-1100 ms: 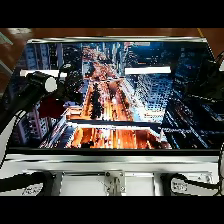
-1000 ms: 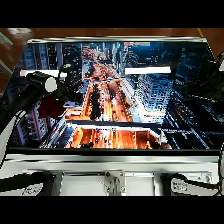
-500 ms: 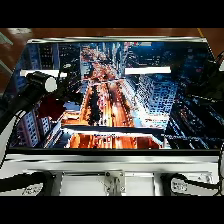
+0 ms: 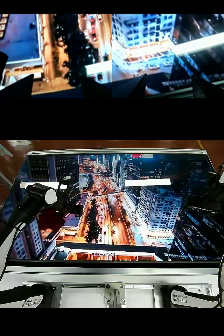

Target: Fold the shirts.

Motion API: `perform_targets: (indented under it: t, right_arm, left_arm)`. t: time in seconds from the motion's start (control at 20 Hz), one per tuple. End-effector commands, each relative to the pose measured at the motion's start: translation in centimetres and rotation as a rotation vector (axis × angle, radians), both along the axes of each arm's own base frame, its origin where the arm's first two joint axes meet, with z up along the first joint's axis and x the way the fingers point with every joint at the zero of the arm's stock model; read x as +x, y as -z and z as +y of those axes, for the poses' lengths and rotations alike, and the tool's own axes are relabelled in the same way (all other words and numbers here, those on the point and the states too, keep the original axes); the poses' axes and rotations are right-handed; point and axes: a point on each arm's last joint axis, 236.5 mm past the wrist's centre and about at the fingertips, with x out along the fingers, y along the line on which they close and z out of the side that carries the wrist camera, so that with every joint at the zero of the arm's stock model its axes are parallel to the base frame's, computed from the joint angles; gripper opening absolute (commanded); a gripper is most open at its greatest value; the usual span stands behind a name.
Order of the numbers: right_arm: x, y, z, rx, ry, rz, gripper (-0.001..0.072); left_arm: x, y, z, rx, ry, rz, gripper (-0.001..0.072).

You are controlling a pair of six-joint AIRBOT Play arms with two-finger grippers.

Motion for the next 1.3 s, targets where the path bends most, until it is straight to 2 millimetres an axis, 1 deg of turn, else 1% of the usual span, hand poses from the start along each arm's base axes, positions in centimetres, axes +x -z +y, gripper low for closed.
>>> perform_targets:
  t: [0.0, 0.05, 0.1, 0.2, 0.25, 0.35, 0.4, 0.45, 0.5, 0.55, 0.65, 0.75, 0.85, 0.95, 1.0, 1.05, 1.1, 1.15, 1.2, 1.25]
  right_arm:
    - [0.5, -0.1, 0.2, 0.007, -0.002, -0.020, 0.0676]
    - [0.5, -0.1, 0.2, 0.007, -0.002, -0.020, 0.0676]
    - [0.6, -0.1, 0.2, 0.007, 0.001, -0.023, 0.0676]
    - [0.9, -0.2, 0.2, 0.008, 0.001, -0.038, 0.0676]
    - [1.1, -0.2, 0.1, 0.006, 0.001, -0.048, 0.0676]
    - [1.7, -0.3, 0.1, 0.002, 0.001, -0.074, 0.0676]
    - [2.0, -0.4, 0.0, 0.000, 0.000, -0.087, 0.0676]
    - [2.3, -0.4, 0.0, -0.002, 0.000, -0.098, 0.0676]
    - [2.5, -0.5, -0.1, -0.003, 0.000, -0.106, 0.0675]
    - [2.7, -0.6, -0.1, -0.003, 0.000, -0.116, 0.0676]
    - [3.2, -0.7, -0.1, -0.006, 0.000, -0.137, 0.0675]
    - [3.3, -0.7, -0.2, -0.008, 0.000, -0.143, 0.0675]
    - [3.3, -0.7, -0.1, -0.006, 0.000, -0.143, 0.0675]
    - [3.4, -0.7, 0.2, 0.008, -0.001, -0.146, 0.0675]
    - [3.4, -0.7, 0.4, 0.017, -0.002, -0.147, 0.0675]
    - [3.4, -0.7, 0.6, 0.024, -0.002, -0.149, 0.0675]
    - [3.5, -0.7, 0.8, 0.032, -0.003, -0.150, 0.0675]
    - [3.5, -0.7, 0.9, 0.037, -0.003, -0.152, 0.0675]
    - [3.5, -0.8, 0.9, 0.037, -0.003, -0.152, 0.0675]
    - [3.6, -0.8, 0.8, 0.036, -0.003, -0.154, 0.0675]
  left_arm:
    - [-0.6, 0.2, 0.3, 0.013, 0.001, 0.028, 0.0701]
    - [-0.4, 0.4, 1.1, 0.046, 0.000, 0.023, 0.0701]
    - [0.1, 0.5, 2.5, 0.098, -0.007, 0.012, 0.0703]
    - [1.3, 0.8, 6.1, 0.145, -0.072, 0.013, 0.0705]
    - [2.2, 0.7, 8.5, 0.144, -0.134, 0.019, 0.0706]
    - [4.1, 0.7, 13.9, 0.112, -0.324, 0.016, 0.0707]
    - [4.7, 1.1, 16.0, 0.085, -0.396, 0.022, 0.0709]
    - [5.3, 1.8, 17.8, 0.062, -0.448, 0.034, 0.0710]
    - [5.7, 2.7, 19.0, 0.045, -0.484, 0.046, 0.0710]
    - [6.2, 3.7, 19.9, 0.026, -0.510, 0.055, 0.0711]
    - [7.2, 5.7, 20.7, 0.013, -0.531, 0.061, 0.0711]
    - [7.6, 8.2, 20.7, 0.024, -0.500, 0.087, 0.0711]
    - [7.5, 10.4, 20.3, 0.021, -0.490, 0.129, 0.0710]
    - [7.5, 11.9, 20.1, 0.008, -0.497, 0.153, 0.0706]
    - [7.6, 12.2, 20.0, 0.005, -0.498, 0.156, 0.0704]
    - [7.6, 12.3, 20.0, 0.004, -0.498, 0.158, 0.0609]
    - [7.5, 12.2, 20.0, 0.004, -0.498, 0.162, 0.0192]
    - [7.2, 11.8, 19.9, 0.003, -0.497, 0.175, 0.0040]
    - [7.1, 11.1, 19.5, -0.007, -0.487, 0.186, 0.0039]
    - [7.3, 9.8, 18.9, -0.023, -0.443, 0.183, 0.0039]
